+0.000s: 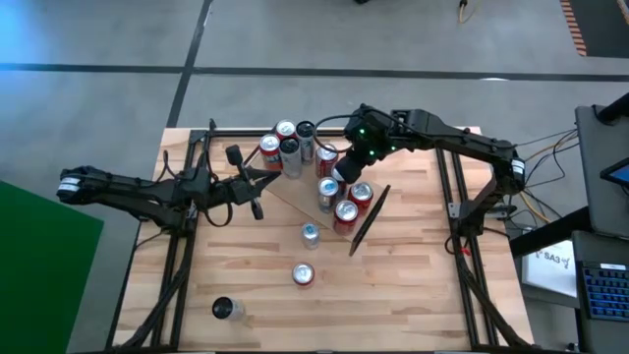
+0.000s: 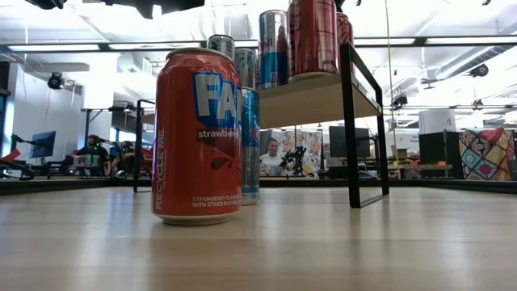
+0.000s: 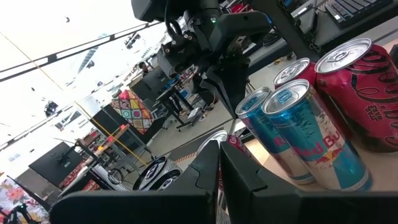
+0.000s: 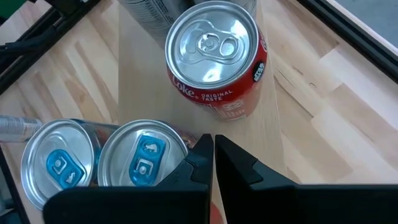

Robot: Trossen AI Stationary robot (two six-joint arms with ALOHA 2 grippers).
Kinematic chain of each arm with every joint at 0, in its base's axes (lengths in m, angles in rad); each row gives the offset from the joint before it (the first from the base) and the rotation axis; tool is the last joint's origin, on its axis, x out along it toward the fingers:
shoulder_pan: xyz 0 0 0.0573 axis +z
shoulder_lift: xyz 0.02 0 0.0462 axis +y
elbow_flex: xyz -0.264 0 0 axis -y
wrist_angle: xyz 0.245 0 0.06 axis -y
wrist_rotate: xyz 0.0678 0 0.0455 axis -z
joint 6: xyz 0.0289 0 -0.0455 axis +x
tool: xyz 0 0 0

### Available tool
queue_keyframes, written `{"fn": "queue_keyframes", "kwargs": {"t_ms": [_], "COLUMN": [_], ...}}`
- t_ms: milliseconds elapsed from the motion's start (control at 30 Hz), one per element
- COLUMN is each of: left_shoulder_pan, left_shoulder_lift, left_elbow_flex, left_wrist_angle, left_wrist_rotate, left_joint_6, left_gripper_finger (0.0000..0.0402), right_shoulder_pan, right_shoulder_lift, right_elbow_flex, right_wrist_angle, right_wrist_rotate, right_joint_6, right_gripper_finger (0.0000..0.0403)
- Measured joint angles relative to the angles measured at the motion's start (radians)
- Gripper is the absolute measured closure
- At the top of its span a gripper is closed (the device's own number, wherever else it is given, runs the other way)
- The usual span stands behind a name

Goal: Place canned beverage on shelf
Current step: Adjust the silver/blue soda cans on the shelf

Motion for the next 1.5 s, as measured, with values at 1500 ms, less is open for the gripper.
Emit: {"fn": "queue_keyframes", "kwargs": {"t_ms": [1500], "left_shoulder_pan": [0.0], "left_shoulder_lift": [0.0], "left_elbow_flex": [0.0], "left_wrist_angle": [0.0], "left_wrist_rotate": [0.0], "left_joint_6": [0.004], "left_gripper_finger": [0.0402], "right_shoulder_pan": [0.035], "right_shoulder_lift": [0.078], "right_elbow_flex": [0.063], "right_wrist_angle": [-0.075], "right_wrist_rotate": [0.0], "right_joint_6": [-0.01], "right_gripper_finger": [0.0394]}}
